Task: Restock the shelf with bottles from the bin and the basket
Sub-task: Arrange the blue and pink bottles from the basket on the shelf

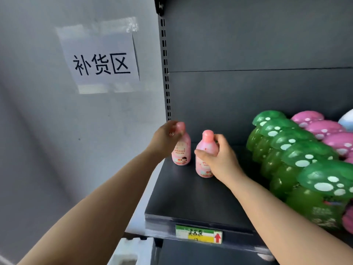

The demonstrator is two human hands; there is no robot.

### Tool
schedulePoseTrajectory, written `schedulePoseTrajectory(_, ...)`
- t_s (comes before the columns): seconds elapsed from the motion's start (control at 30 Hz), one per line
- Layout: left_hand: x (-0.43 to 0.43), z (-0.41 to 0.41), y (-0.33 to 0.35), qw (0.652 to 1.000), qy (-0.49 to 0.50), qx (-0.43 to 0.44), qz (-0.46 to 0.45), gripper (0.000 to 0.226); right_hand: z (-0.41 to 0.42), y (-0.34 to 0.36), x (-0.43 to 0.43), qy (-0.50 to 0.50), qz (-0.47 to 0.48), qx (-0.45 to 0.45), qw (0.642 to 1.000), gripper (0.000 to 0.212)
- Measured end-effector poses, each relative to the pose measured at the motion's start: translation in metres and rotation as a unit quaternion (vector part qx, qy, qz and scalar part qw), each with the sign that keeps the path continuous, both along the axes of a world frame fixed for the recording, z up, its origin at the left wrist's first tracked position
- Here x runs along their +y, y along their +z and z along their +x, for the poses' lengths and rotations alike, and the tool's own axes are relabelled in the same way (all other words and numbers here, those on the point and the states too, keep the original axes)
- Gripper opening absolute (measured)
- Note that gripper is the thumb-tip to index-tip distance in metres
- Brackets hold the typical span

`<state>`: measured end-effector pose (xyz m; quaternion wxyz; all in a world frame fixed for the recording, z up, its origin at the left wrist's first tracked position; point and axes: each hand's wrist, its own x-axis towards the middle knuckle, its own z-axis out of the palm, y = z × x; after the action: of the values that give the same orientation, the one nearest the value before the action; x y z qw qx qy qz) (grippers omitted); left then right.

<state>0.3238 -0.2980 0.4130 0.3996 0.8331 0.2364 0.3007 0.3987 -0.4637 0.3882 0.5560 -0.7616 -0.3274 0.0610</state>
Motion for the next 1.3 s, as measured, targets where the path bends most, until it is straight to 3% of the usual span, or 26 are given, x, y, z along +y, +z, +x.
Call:
schedulePoseTrajectory(0.13, 0.022, 0.003, -0.022, 0.996, -0.075, 0.034, -0.030, 0.048, 0.002, -0.008, -0.006, 0.013, -0.095, -0.017, 0.995, 0.065)
schedulePoseTrajectory(0.37, 0.019, 0.040, -0.037, 0.984, -0.171, 0.044, -0.024, 0.056, 0.034, -0.006, -0.007, -0.065, -0.125, -0.017, 0.990, 0.065)
schedulePoseTrajectory(0.63, -0.008, 0.113, -0.033, 0.986, -0.154, 0.065, 0.022, 0.057, 0.067, -0.003, -0.020, -0.126, -0.126, 0.000, 0.984, 0.064)
schedulePoseTrajectory(1.1, -0.021, 0.160, -0.039, 0.975, -0.196, 0.096, 0.048, 0.024, 0.073, -0.021, -0.014, -0.214, -0.108, -0.003, 0.971, 0.060)
schedulePoseTrajectory(1.3, -0.011, 0.136, -0.047, 0.975, -0.220, 0.020, -0.024, 0.026, 0.074, -0.020, -0.010, -0.195, -0.093, 0.003, 0.976, 0.062)
